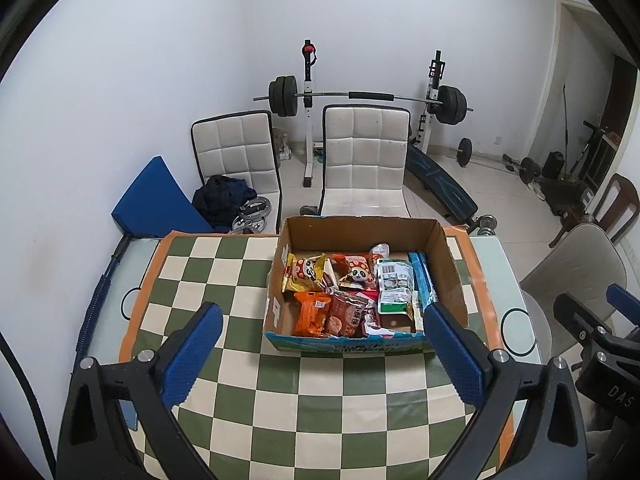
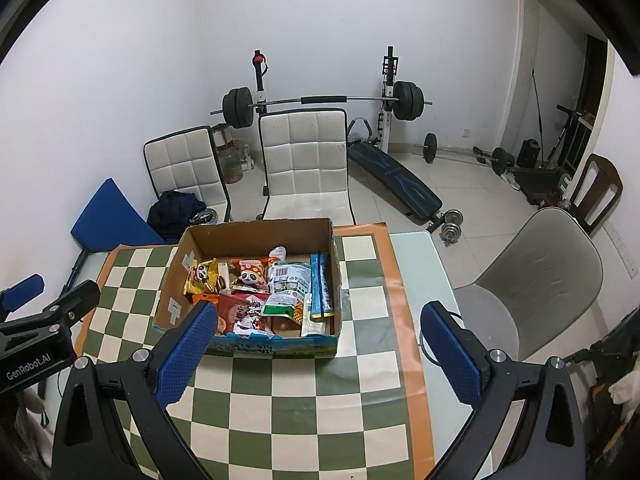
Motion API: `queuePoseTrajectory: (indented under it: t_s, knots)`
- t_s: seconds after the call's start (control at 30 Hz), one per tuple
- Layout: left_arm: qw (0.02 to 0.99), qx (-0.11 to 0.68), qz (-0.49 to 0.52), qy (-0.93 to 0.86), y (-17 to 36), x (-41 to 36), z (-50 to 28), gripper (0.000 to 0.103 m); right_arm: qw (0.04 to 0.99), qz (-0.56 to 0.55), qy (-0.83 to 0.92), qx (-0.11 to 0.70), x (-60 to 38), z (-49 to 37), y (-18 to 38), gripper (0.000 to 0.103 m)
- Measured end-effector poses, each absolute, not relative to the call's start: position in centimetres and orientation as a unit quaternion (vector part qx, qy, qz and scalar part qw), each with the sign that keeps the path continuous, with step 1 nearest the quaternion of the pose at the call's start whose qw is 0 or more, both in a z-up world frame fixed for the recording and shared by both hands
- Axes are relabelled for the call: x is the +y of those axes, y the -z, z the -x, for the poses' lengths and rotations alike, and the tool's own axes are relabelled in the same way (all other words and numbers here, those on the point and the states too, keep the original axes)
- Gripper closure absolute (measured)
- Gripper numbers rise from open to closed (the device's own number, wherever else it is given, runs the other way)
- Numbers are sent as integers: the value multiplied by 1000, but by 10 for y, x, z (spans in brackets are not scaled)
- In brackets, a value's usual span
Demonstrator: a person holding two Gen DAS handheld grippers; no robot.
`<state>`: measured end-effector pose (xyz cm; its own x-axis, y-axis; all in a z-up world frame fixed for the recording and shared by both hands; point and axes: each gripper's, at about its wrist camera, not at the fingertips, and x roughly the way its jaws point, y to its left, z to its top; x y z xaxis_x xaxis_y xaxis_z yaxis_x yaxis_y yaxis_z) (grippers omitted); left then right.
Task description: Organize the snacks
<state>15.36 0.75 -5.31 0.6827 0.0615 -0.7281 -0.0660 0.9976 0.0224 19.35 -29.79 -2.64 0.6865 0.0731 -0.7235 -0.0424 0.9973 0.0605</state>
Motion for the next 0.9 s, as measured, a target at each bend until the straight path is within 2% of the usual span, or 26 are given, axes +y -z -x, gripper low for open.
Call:
queuePoseTrajectory:
  t_s: [0.9]
  knots:
    - [914, 404, 11, -46, 64, 15, -151, 0, 915, -16, -35, 402, -289, -201, 28, 0]
